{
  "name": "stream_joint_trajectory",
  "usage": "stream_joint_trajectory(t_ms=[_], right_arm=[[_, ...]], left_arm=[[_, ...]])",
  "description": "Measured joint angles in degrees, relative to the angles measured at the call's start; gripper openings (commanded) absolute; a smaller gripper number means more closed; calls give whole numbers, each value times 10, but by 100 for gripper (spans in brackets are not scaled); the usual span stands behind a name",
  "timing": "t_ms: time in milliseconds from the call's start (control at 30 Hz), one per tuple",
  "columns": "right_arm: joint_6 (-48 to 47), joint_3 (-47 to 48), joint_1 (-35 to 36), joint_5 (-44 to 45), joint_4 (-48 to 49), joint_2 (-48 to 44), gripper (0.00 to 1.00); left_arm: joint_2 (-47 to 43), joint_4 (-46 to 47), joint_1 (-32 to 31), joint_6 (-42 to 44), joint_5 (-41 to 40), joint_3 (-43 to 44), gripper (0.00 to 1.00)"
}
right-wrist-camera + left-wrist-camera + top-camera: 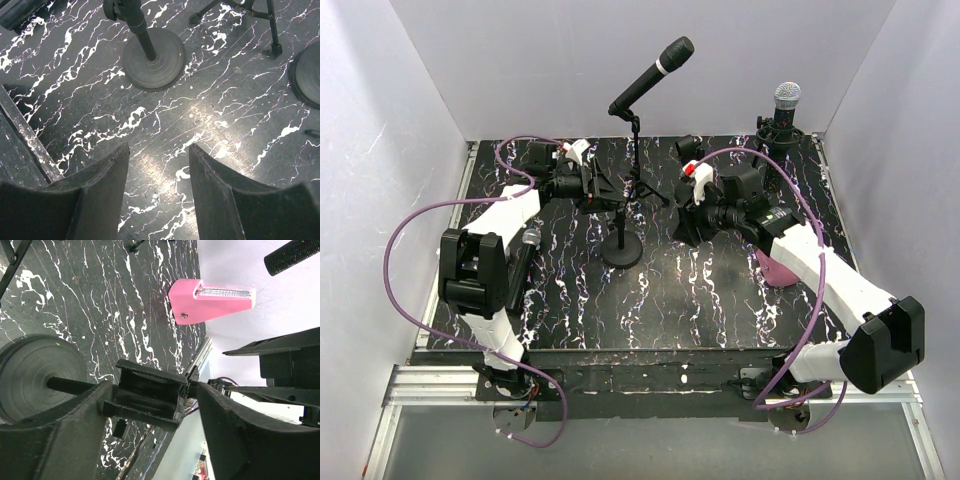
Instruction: Remove the microphone from the stand
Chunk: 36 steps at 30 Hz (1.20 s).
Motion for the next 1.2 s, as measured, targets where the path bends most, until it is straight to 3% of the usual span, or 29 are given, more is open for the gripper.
stream_joint_trajectory(t_ms=[200, 400, 767, 967, 1200], right_arm=[[-2, -5, 0, 0, 3, 0, 58], [-2, -12, 0, 0, 16, 0, 58], [-2, -28, 0, 0, 27, 0, 58], [-2, -31, 0, 0, 27, 0, 58], [-2, -30, 0, 0, 28, 0, 58]], left_arm=[[0, 10, 2, -7, 6, -12, 40], [-4, 10, 9, -7, -1, -14, 36], [-10, 12, 73, 8, -36, -2, 36], [8, 25, 162, 21, -53, 32, 36], [69, 47, 235, 39, -69, 132, 51]])
